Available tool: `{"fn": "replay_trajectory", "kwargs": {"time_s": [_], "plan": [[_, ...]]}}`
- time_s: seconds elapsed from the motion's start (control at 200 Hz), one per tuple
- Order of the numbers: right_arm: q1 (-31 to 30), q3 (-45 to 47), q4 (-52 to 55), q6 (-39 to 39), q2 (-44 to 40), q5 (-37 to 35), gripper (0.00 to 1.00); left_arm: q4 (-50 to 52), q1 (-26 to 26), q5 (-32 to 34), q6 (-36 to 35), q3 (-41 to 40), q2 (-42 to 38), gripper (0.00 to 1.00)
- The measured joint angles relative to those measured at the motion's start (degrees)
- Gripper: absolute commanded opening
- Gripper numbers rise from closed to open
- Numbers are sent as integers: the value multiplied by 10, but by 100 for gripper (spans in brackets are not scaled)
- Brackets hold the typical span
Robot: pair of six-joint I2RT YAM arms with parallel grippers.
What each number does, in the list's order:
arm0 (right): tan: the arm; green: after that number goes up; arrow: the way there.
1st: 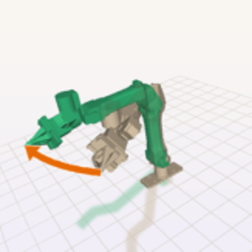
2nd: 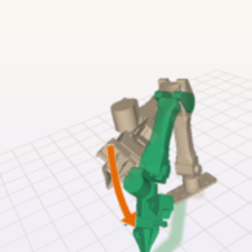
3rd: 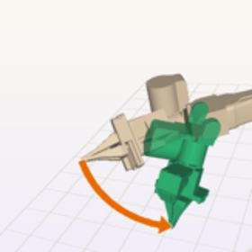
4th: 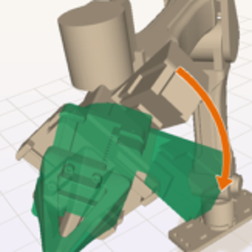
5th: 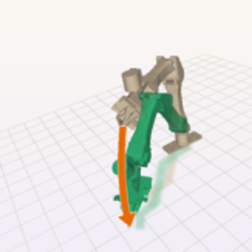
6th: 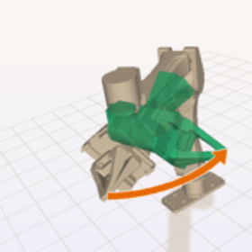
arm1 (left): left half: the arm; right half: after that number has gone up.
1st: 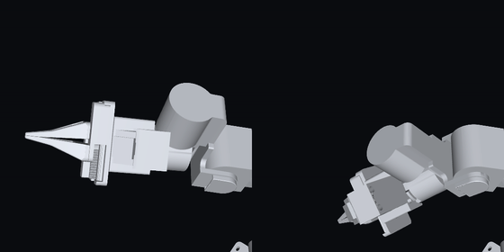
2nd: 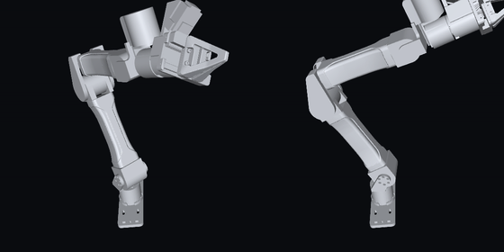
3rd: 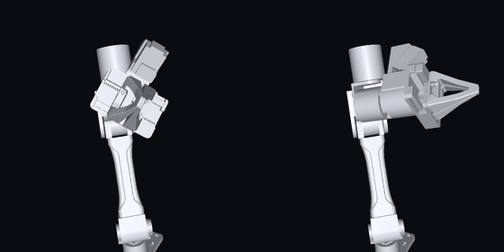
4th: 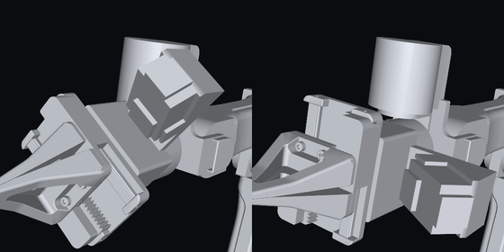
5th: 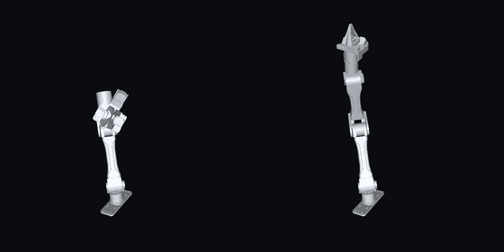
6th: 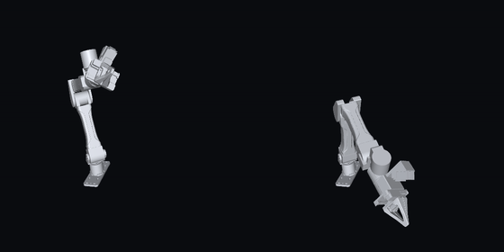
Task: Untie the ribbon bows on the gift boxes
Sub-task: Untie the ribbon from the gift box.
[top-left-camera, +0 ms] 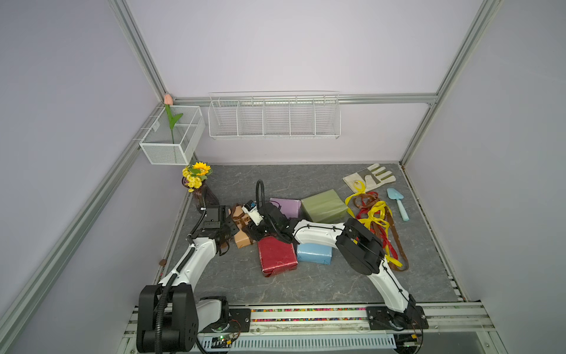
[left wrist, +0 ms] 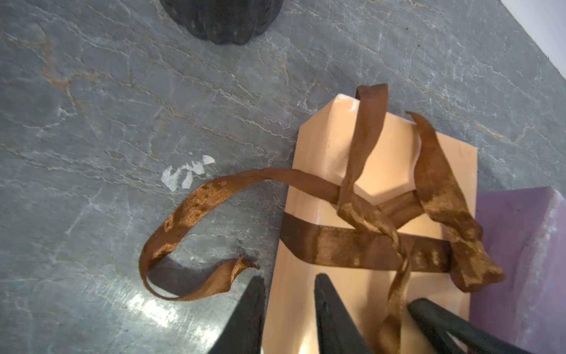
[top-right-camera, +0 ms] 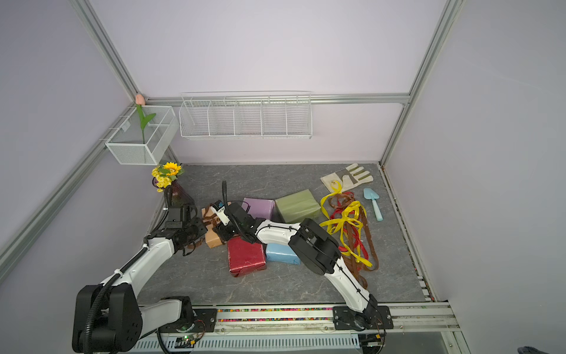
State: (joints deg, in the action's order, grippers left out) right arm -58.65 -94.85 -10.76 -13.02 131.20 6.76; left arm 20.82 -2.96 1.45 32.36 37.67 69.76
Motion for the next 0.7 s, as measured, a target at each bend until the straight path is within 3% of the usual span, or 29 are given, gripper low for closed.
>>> {"fn": "replay_trajectory", "kwargs": {"time_s": [0.31, 0.7], "plan": [[0, -43, 0, 11, 31, -5, 44, -24, 1, -28, -3, -13, 12, 23], [0, -32, -25, 18, 37, -9, 17, -59, 9, -43, -3, -21, 22, 22]]}}
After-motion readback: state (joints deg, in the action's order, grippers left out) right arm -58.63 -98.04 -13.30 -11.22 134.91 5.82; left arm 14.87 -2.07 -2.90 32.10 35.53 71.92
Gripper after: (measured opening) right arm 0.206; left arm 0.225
